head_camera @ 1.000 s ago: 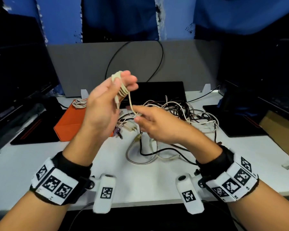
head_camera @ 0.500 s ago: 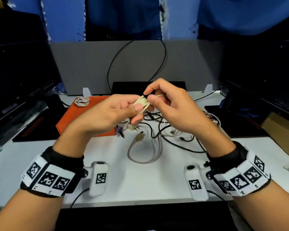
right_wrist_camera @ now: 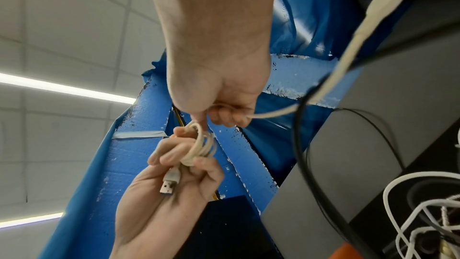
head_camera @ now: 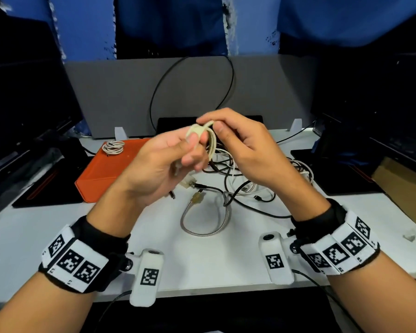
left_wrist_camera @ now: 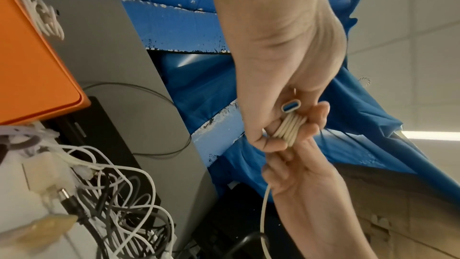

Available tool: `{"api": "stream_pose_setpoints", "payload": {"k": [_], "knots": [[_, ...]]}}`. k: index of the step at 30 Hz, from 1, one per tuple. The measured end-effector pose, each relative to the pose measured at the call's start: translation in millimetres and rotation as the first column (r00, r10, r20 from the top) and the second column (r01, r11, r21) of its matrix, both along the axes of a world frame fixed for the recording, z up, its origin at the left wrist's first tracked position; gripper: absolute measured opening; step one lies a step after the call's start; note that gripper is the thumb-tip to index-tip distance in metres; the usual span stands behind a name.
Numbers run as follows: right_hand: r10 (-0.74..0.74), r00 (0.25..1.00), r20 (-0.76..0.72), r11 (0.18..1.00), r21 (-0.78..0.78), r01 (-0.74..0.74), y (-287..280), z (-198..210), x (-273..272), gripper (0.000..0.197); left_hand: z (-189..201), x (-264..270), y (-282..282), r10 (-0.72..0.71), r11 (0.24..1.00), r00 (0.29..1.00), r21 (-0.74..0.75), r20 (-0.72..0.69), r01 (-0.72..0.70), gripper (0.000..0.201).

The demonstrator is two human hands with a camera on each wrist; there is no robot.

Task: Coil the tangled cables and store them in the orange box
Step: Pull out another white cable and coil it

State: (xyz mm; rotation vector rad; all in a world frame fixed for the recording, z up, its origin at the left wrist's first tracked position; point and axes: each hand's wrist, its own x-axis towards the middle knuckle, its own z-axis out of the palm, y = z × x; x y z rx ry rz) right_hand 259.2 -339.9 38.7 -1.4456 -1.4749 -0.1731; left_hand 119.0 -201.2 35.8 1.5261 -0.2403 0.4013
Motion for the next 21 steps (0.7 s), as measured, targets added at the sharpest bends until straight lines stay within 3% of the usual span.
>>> {"api": "stream_pose_setpoints", "payload": {"k": [3, 8, 10, 12, 13, 14, 15, 16, 17, 18, 20, 21], "knots": [[-0.041, 0.999, -0.024, 0.994, -0.099, 0.038, 3, -4, 5, 0.042, 5, 0, 1, -0.01, 0.969, 0.997, -0.245, 0.082, 0.03, 0.023], [-0.099, 0.974, 0.202, 0.915, -0.366, 0.169, 8, -12, -2, 0.052, 3, 7, 3, 0.179, 0.911, 0.976, -0.395, 0.124, -0.117, 0.024], [-0.084, 0.927, 0.365, 0.847, -0.465, 0.259, 8, -16, -10, 0.038, 0, 9, 8, 0.306, 0.928, 0.942, -0.263, 0.135, -0.263, 0.023], [-0.047, 0.916, 0.399, 0.835, -0.487, 0.255, 9, -17, -17, 0.019, -3, 11, 15, 0.439, 0.887, 0.877, 0.059, 0.197, -0.458, 0.021], [-0.05, 0.918, 0.394, 0.848, -0.469, 0.248, 9, -17, -18, 0.02, -7, 11, 19, 0.493, 0.785, 0.83, 0.279, 0.26, -0.553, 0.022], [-0.069, 0.917, 0.393, 0.866, -0.433, 0.251, 8, -15, -20, 0.021, -10, 11, 23, 0.517, 0.633, 0.793, 0.479, 0.323, -0.608, 0.024], [-0.094, 0.92, 0.38, 0.89, -0.383, 0.249, 7, -13, -19, 0.019, -13, 11, 25, 0.524, 0.487, 0.774, 0.62, 0.356, -0.615, 0.026], [-0.11, 0.933, 0.342, 0.913, -0.336, 0.231, 5, -10, -17, 0.016, -15, 11, 27, 0.523, 0.402, 0.779, 0.707, 0.345, -0.582, 0.027], [-0.116, 0.953, 0.28, 0.935, -0.293, 0.2, 2, -6, -15, 0.013, -16, 11, 26, 0.507, 0.426, 0.817, 0.745, 0.274, -0.514, 0.024], [-0.119, 0.972, 0.204, 0.952, -0.255, 0.17, 0, -3, -13, 0.012, -16, 10, 26, 0.461, 0.543, 0.872, 0.724, 0.165, -0.424, 0.021], [-0.102, 0.991, 0.081, 0.976, -0.184, 0.116, -5, 2, -13, 0.015, -13, 9, 23, 0.301, 0.814, 0.954, 0.525, -0.014, -0.249, 0.021], [-0.091, 0.995, 0.042, 0.983, -0.153, 0.096, -6, 3, -13, 0.014, -11, 8, 21, 0.238, 0.884, 0.97, 0.424, -0.051, -0.195, 0.024]]}}
